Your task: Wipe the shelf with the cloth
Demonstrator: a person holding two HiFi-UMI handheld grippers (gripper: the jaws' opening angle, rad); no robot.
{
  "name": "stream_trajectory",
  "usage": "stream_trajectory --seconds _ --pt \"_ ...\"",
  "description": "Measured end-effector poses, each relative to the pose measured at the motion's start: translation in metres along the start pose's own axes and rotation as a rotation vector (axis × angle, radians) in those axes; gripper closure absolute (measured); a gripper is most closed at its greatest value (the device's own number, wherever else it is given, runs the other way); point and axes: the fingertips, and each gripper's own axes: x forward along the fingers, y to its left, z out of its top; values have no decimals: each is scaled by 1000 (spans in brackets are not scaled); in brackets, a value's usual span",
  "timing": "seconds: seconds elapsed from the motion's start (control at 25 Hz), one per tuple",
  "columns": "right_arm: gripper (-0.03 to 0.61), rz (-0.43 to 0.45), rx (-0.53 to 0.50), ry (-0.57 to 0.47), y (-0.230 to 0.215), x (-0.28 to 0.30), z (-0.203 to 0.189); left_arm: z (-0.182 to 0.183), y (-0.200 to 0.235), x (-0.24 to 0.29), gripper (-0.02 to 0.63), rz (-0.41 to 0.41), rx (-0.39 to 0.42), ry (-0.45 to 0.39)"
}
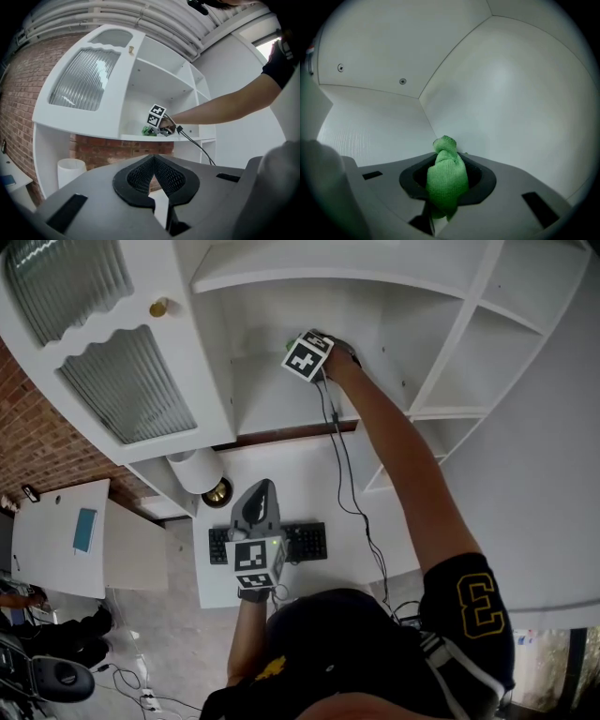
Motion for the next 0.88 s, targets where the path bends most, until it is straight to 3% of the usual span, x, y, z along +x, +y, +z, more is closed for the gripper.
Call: stream_trajectory --seconds 0.44,0.68,0.88 --pt "500 -51 79 84 -22 -5 -46 -16 -22 14 595 -69 -12 35" --pt "500 -106 139 154 -48 -7 -75 -23 -23 20 595 -66 -16 43" --pt "500 -192 221 258 -71 -18 -121 -11 -14 34 595 -75 6 27"
